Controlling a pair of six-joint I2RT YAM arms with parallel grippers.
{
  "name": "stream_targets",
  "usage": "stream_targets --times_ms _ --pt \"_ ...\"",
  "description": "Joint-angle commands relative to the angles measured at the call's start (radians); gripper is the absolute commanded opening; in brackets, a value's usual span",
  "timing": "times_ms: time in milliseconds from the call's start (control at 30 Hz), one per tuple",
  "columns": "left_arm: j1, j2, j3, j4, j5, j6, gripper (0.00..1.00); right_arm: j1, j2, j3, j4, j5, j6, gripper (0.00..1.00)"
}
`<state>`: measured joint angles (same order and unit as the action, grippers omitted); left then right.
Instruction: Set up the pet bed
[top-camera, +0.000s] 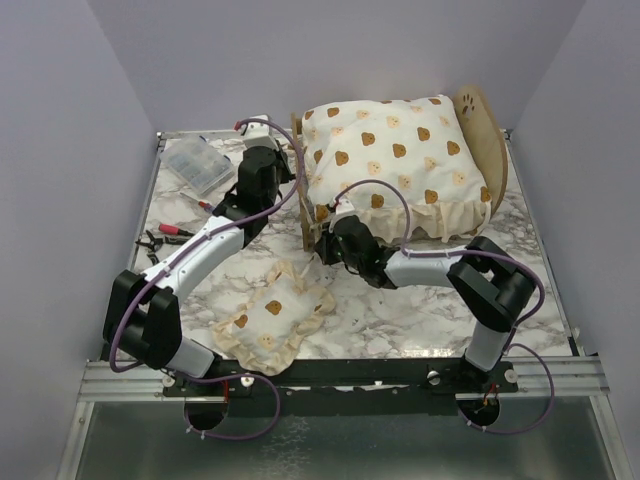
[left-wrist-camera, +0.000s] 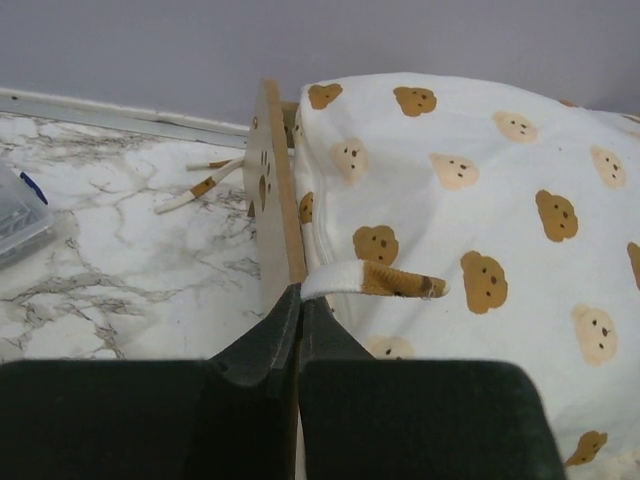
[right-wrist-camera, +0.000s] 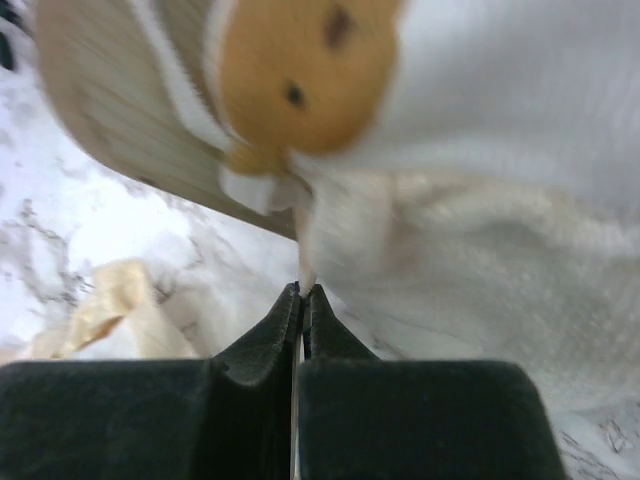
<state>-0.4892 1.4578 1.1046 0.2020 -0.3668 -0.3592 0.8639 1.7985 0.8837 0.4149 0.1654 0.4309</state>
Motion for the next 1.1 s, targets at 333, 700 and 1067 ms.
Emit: stream_targets --times_ms 333,700,1067 --pt "0.071 0.008 0.084 0.0 0.063 -0.006 0.0 -0.134 0.052 -0.073 -0.008 -0.086 0.055 0.01" --pt "0.108 0.023 0.103 -0.008 0.058 0.009 0.0 -0.136 -0.154 0.078 -0.138 -0.307 0.018 0.01" --pt "0.151 0.038 0.129 -0.043 0.057 -0.006 0.0 -0.184 0.008 -0.068 -0.006 -0.223 0.038 0.01"
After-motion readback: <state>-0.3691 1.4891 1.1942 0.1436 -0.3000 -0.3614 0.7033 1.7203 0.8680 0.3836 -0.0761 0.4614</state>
